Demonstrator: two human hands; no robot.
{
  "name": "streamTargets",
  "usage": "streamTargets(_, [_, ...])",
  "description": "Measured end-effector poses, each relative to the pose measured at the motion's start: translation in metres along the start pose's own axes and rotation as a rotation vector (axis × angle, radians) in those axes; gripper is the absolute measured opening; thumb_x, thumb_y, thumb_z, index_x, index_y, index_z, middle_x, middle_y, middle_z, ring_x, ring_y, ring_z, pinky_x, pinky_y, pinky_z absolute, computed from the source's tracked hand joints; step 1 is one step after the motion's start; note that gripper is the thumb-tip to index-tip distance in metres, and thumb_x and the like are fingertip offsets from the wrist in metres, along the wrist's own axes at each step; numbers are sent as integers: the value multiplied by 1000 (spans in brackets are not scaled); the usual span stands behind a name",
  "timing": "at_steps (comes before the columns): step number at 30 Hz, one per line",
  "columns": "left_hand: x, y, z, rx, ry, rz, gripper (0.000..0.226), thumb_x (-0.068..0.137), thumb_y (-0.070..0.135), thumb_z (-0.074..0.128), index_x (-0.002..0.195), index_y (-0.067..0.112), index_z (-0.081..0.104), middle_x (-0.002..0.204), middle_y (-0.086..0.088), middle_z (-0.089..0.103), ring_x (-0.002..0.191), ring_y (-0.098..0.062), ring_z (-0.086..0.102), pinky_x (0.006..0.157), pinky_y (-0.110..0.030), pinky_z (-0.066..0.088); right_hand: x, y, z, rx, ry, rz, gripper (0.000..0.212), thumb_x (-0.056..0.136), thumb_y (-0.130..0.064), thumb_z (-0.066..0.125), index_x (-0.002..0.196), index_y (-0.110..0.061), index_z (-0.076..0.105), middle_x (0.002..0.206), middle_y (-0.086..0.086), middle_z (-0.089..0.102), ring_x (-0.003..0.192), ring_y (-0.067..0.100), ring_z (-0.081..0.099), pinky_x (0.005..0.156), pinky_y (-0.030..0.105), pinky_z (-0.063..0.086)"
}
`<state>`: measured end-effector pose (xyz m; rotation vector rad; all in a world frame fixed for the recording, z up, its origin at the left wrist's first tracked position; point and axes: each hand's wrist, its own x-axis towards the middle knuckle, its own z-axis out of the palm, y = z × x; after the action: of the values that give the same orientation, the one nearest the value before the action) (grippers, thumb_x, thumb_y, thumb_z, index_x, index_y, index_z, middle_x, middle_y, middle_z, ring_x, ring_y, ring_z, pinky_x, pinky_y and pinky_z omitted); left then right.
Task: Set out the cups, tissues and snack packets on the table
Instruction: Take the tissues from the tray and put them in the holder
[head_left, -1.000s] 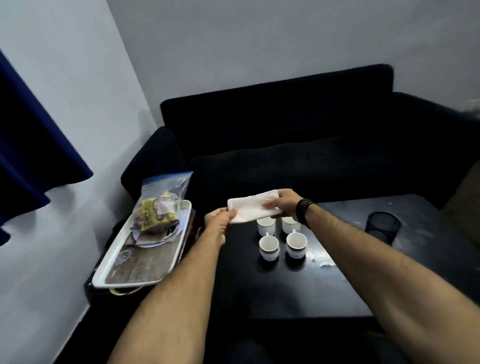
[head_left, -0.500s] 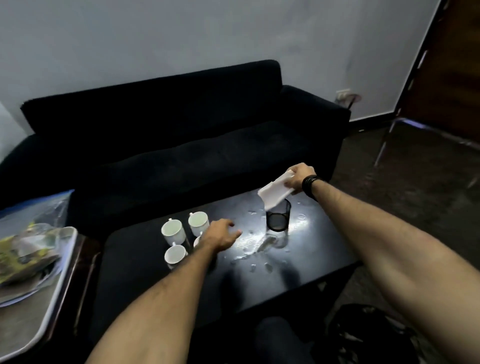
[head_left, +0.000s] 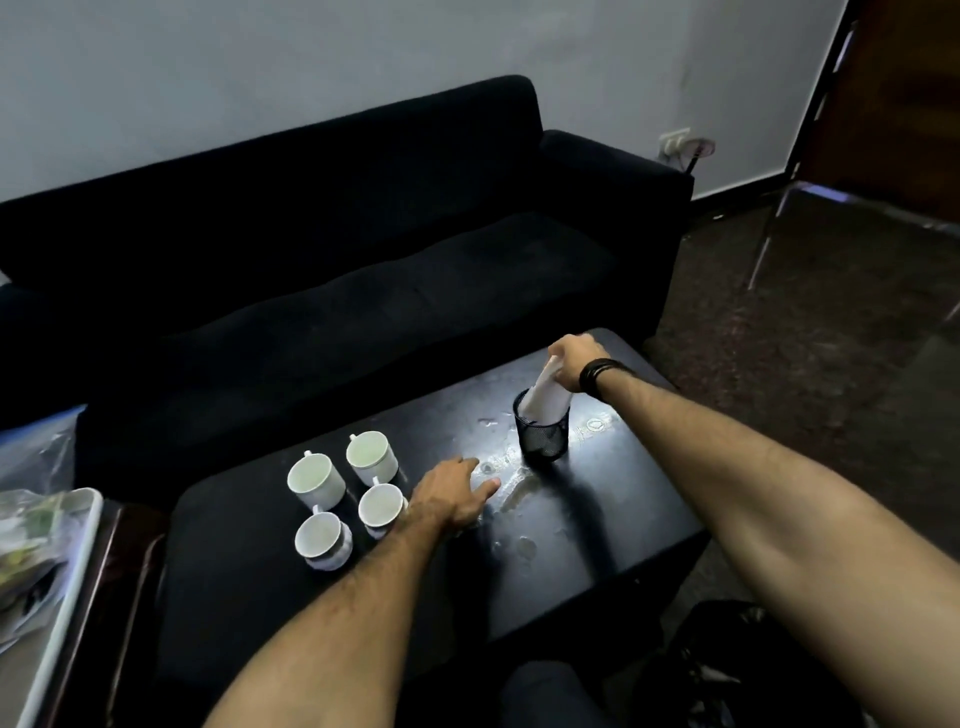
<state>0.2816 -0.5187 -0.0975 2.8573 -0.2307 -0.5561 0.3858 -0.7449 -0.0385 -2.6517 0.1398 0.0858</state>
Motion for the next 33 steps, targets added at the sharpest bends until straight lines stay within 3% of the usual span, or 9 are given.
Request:
streamTargets(4, [7, -3, 5, 23, -21, -5, 67, 96, 57, 39, 149, 16, 37, 155, -9, 38, 143, -25, 34, 119, -41, 28, 8, -5, 18, -151, -110, -74, 30, 86, -10, 49, 110, -16, 67, 117, 15, 65, 108, 34, 63, 85, 36, 52])
streamTargets(7, [10, -5, 5, 23, -22, -10, 67, 96, 57, 39, 149, 17, 37, 155, -9, 37, 143, -26, 34, 119, -41, 28, 7, -3, 35, -238, -124, -106, 34, 90, -15, 44, 123, -11, 52, 127, 17, 55, 120, 36, 52, 91, 44, 47])
streamTargets(9, [11, -8, 4, 31, -18, -12, 67, 96, 57, 40, 149, 16, 37, 155, -9, 37, 143, -26, 34, 119, -41, 27, 5, -2, 42, -279, -46, -108, 43, 90, -13, 46, 132, -8, 40, 130, 17, 48, 123, 37, 46, 94, 49, 44])
streamTargets(13, [10, -15, -1, 38, -9, -27, 69, 95, 59, 41, 151, 18, 34, 159, -9, 30, 147, -25, 29, 120, -40, 23, 1, -9, 37, -359, 67, -157, 64, 80, -15, 52, 140, -14, 29, 128, 13, 46, 119, 34, 45, 97, 46, 40])
streamTargets(18, [-3, -28, -23, 45, 65, -51, 70, 94, 58, 43, 150, 16, 34, 157, -12, 34, 145, -27, 32, 119, -38, 26, -5, -35, 16, -404, 53, -284, 87, 75, -27, 70, 147, -15, 23, 139, 10, 40, 130, 32, 37, 104, 45, 38])
streamTargets(28, [-107, -116, -77, 5, 248, -200, 65, 91, 57, 50, 139, 14, 48, 141, -13, 49, 133, -31, 44, 111, -40, 35, -64, -162, 67, -355, -66, -536, 90, 79, -38, 68, 151, -16, 19, 155, 7, 28, 143, 30, 24, 112, 47, 30])
streamTargets(33, [-171, -186, -85, 13, 278, -333, 73, 94, 57, 44, 151, 14, 33, 159, -17, 28, 148, -29, 24, 121, -38, 21, -115, -252, 106, -368, -152, -678, 82, 84, -42, 63, 150, -17, 23, 155, 7, 28, 143, 29, 25, 111, 47, 32])
